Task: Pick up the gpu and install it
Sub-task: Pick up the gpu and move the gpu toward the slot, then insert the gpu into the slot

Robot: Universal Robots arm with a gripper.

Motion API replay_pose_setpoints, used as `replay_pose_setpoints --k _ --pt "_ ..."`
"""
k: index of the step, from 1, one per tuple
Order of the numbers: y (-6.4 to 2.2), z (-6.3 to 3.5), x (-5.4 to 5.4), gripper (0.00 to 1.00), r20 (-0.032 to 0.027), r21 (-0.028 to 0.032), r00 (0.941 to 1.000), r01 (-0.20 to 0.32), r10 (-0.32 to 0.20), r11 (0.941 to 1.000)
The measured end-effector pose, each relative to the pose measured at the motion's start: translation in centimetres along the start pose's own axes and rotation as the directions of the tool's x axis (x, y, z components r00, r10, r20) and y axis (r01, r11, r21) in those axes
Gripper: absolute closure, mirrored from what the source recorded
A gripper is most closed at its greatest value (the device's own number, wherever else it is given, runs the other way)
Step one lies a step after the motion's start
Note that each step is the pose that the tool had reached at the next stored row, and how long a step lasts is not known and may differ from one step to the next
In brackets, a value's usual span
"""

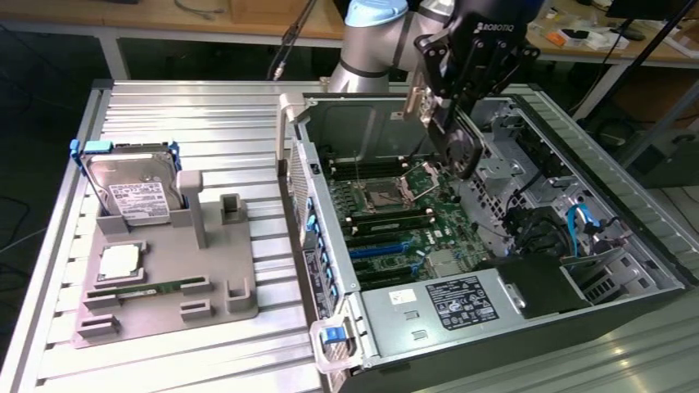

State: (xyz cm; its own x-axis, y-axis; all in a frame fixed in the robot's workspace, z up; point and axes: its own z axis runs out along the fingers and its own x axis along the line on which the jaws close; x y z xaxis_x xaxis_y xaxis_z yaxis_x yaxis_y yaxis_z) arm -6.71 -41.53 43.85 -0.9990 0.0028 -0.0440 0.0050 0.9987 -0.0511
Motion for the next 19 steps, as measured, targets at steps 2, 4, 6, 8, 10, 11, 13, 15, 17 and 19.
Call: replay_pose_setpoints --k 2,4,6,8,10,11,13,15,17,19 --pt "0.73 0.07 -0.33 0.73 0.0000 -0.0002 1.0000 0.000 0.000 1.0000" --pt "0.78 0.06 -0.32 0.73 0.0001 -0.0002 1.0000 0.000 0.000 1.0000" --pt "0.83 0.05 -0.32 0.73 0.0000 -0.0001 1.0000 0.000 0.000 1.0000" --pt "0.91 0.05 -0.32 0.73 0.0000 -0.0001 1.0000 0.000 0.000 1.0000" --pt "0.97 0.04 -0.33 0.73 -0.0001 0.0002 1.0000 0.000 0.000 1.0000" --pt "0.99 0.05 -0.32 0.73 0.0000 -0.0001 1.0000 0.000 0.000 1.0000" --pt "1.05 0.04 -0.32 0.73 0.0000 0.0000 1.0000 0.000 0.000 1.0000" --pt "1.11 0.04 -0.32 0.73 0.0000 0.0000 1.0000 0.000 0.000 1.0000" --pt "1.14 0.04 -0.32 0.73 0.0000 -0.0001 1.0000 0.001 -0.001 1.0000" --pt "1.14 0.03 -0.33 0.73 0.0027 -0.0022 0.9986 0.053 -0.053 0.9986"
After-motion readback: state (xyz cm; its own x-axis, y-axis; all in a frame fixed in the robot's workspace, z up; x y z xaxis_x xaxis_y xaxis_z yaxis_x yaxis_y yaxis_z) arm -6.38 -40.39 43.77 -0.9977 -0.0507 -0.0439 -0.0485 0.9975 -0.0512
